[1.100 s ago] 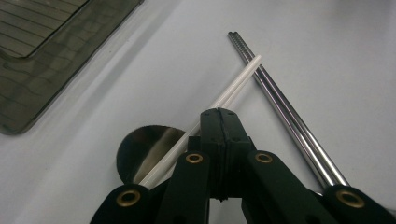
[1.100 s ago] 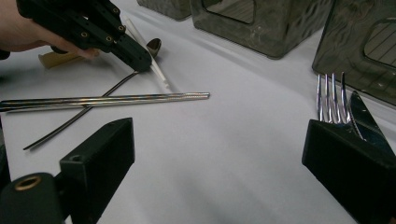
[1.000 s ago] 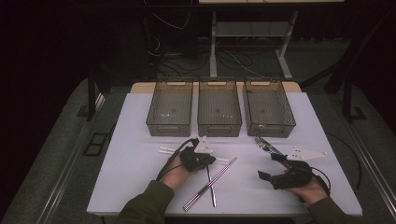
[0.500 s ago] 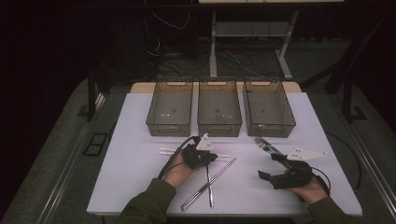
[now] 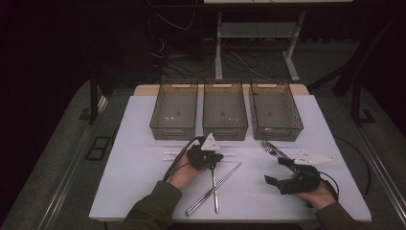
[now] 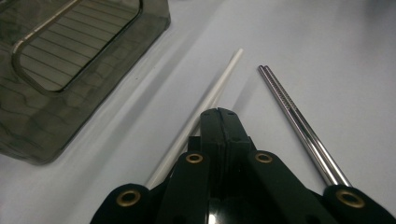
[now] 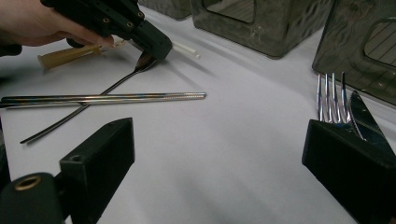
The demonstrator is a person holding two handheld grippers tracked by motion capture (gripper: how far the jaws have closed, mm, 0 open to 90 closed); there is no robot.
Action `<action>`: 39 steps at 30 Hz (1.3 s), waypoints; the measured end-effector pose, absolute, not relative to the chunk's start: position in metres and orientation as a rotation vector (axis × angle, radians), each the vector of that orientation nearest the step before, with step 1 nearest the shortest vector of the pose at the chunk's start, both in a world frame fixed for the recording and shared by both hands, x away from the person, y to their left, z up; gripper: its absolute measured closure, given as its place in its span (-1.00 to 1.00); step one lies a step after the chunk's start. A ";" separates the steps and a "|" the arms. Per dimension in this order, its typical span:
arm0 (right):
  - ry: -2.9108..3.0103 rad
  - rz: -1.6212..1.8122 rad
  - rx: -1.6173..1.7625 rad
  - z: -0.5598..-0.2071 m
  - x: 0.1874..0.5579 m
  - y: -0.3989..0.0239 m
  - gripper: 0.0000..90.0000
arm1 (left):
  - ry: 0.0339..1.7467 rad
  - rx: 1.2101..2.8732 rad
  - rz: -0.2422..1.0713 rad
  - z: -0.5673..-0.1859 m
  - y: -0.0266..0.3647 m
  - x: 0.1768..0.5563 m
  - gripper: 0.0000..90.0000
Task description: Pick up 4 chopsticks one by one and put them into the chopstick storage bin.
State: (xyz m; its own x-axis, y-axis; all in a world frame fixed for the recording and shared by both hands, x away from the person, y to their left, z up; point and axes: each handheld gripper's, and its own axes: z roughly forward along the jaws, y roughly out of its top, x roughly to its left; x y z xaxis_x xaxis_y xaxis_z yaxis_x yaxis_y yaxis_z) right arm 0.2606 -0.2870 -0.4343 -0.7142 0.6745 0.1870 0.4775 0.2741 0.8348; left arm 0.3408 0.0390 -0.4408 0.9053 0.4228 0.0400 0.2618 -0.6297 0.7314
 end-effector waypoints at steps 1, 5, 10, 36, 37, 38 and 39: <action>2.336 1.417 1.073 -0.434 0.261 -0.287 -0.79 | 0.491 2.279 0.270 -0.441 0.039 0.342 1.00; 2.337 1.417 1.075 -0.434 0.260 -0.287 -0.79 | 0.497 2.276 0.289 -0.439 0.040 0.347 1.00; 2.339 1.415 1.070 -0.435 0.261 -0.287 -0.79 | 0.516 2.261 0.290 -0.439 0.041 0.350 1.00; 2.342 1.416 1.073 -0.434 0.260 -0.287 -0.79 | 0.705 2.151 0.332 -0.406 0.119 0.348 0.42; 2.342 1.418 1.075 -0.434 0.260 -0.287 -0.79 | 0.713 2.150 0.340 -0.406 0.124 0.347 0.44; 2.341 1.418 1.075 -0.434 0.260 -0.287 -0.79 | 0.727 2.146 0.348 -0.407 0.128 0.347 0.48; 2.341 1.417 1.075 -0.434 0.260 -0.287 -0.79 | 0.736 2.155 0.358 -0.406 0.132 0.346 0.52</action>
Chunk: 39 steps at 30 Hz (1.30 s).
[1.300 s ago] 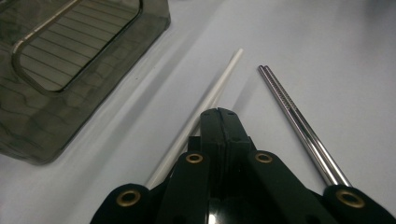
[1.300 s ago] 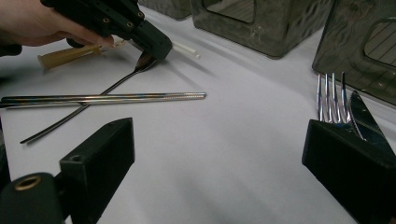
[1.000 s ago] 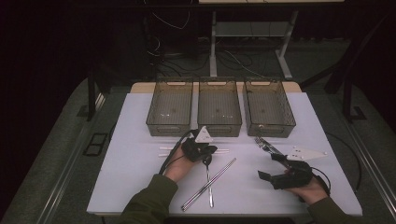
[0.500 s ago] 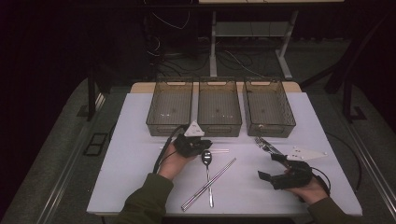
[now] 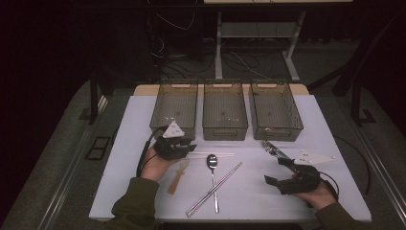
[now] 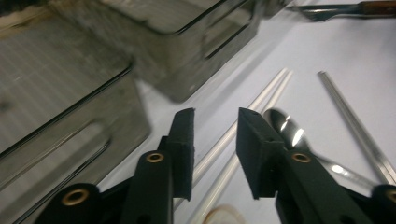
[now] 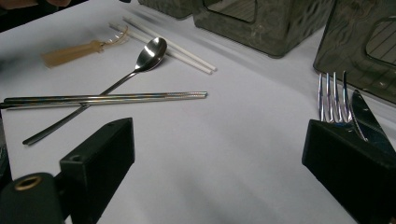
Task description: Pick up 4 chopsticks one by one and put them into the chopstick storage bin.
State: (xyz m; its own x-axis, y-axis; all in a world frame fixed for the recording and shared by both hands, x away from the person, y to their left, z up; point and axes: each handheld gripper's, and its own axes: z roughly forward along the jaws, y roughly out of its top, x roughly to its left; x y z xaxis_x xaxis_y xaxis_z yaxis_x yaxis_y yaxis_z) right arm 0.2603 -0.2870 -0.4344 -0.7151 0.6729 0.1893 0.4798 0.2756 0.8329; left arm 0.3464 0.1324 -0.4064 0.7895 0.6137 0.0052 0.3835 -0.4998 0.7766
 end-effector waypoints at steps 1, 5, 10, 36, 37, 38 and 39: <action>2.341 1.417 1.074 -0.434 0.260 -0.287 -0.79 | 0.753 2.155 0.367 -0.407 0.136 0.346 0.57; 2.343 1.417 1.073 -0.435 0.261 -0.287 -0.79 | 0.807 2.158 0.392 -0.409 0.153 0.347 0.75; 2.344 1.416 1.073 -0.435 0.260 -0.287 -0.79 | 0.860 2.156 0.396 -0.413 0.166 0.351 0.97; 2.340 1.415 1.074 -0.435 0.260 -0.287 -0.79 | 0.993 2.260 0.387 -0.437 0.180 0.371 0.99; 2.340 1.414 1.073 -0.435 0.260 -0.287 -0.79 | 0.994 2.267 0.388 -0.437 0.181 0.370 0.99; 2.339 1.414 1.073 -0.435 0.261 -0.287 -0.79 | 0.993 2.266 0.389 -0.437 0.181 0.370 0.99; 2.339 1.415 1.075 -0.435 0.261 -0.287 -0.79 | 0.994 2.269 0.388 -0.437 0.181 0.370 0.99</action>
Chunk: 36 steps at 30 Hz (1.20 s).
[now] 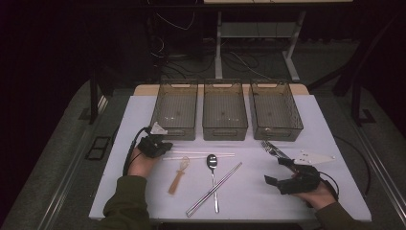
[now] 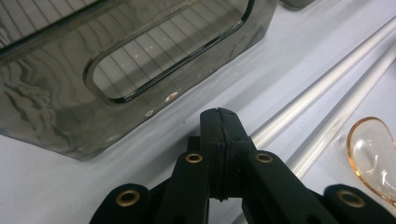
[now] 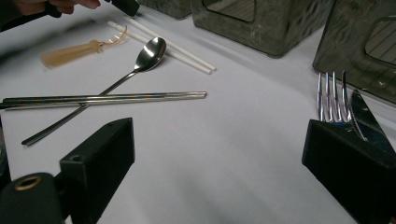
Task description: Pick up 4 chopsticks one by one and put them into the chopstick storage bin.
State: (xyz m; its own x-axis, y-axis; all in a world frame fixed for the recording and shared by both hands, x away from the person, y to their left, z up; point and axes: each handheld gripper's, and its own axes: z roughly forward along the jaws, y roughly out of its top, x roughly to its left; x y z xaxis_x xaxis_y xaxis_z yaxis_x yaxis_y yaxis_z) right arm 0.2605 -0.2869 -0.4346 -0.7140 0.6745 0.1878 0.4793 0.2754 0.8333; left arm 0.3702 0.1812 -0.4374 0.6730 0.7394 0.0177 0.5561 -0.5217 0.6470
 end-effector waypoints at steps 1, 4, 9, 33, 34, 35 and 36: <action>2.338 1.416 1.077 -0.435 0.260 -0.287 -0.79 | 0.997 2.272 0.386 -0.438 0.181 0.370 0.99; 2.334 1.418 1.081 -0.434 0.260 -0.288 -0.79 | 0.987 2.294 0.389 -0.438 0.180 0.369 0.99; 2.339 1.414 1.077 -0.434 0.260 -0.287 -0.79 | 0.976 2.317 0.393 -0.438 0.178 0.365 0.99; 2.337 1.417 1.071 -0.434 0.261 -0.287 -0.79 | 0.960 2.328 0.381 -0.437 0.187 0.349 0.99; 2.338 1.417 1.071 -0.434 0.261 -0.287 -0.79 | 0.958 2.324 0.385 -0.437 0.188 0.349 0.99; 2.338 1.416 1.071 -0.434 0.261 -0.287 -0.79 | 0.958 2.315 0.389 -0.436 0.188 0.349 0.96; 2.338 1.417 1.072 -0.434 0.261 -0.287 -0.79 | 0.955 2.304 0.393 -0.435 0.189 0.349 0.92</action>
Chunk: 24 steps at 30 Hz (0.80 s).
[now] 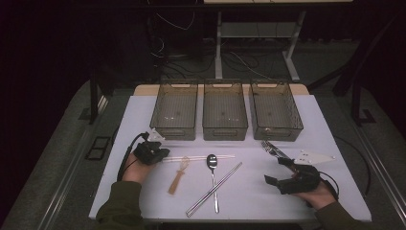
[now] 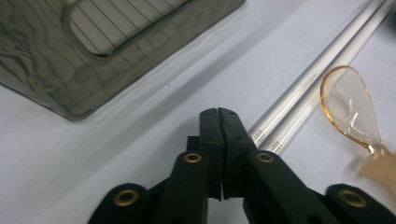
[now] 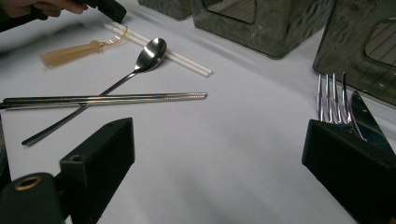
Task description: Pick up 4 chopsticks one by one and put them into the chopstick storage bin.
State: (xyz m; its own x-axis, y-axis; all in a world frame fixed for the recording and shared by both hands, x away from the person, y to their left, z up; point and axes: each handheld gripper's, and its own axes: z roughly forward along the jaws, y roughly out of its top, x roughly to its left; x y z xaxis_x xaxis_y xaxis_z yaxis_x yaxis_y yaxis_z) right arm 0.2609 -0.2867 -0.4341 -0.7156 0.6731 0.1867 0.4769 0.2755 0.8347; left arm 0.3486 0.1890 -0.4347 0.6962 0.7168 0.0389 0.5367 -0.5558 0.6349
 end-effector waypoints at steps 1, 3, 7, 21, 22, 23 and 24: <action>2.338 1.418 1.070 -0.434 0.261 -0.287 -0.79 | 0.948 2.290 0.397 -0.432 0.189 0.348 0.91; 2.338 1.419 1.069 -0.434 0.261 -0.287 -0.79 | 0.933 2.258 0.407 -0.427 0.189 0.346 0.86; 2.344 1.415 1.067 -0.434 0.261 -0.287 -0.79 | 0.878 2.219 0.412 -0.416 0.181 0.342 0.79; 2.347 1.417 1.067 -0.434 0.261 -0.286 -0.79 | 0.770 2.309 0.313 -0.428 0.176 0.343 0.36; 2.347 1.418 1.066 -0.434 0.261 -0.286 -0.79 | 0.763 2.316 0.305 -0.429 0.177 0.344 0.35; 2.346 1.419 1.065 -0.434 0.261 -0.286 -0.79 | 0.756 2.324 0.293 -0.431 0.177 0.344 0.34; 2.346 1.418 1.065 -0.434 0.261 -0.286 -0.79 | 0.746 2.330 0.285 -0.432 0.177 0.345 0.34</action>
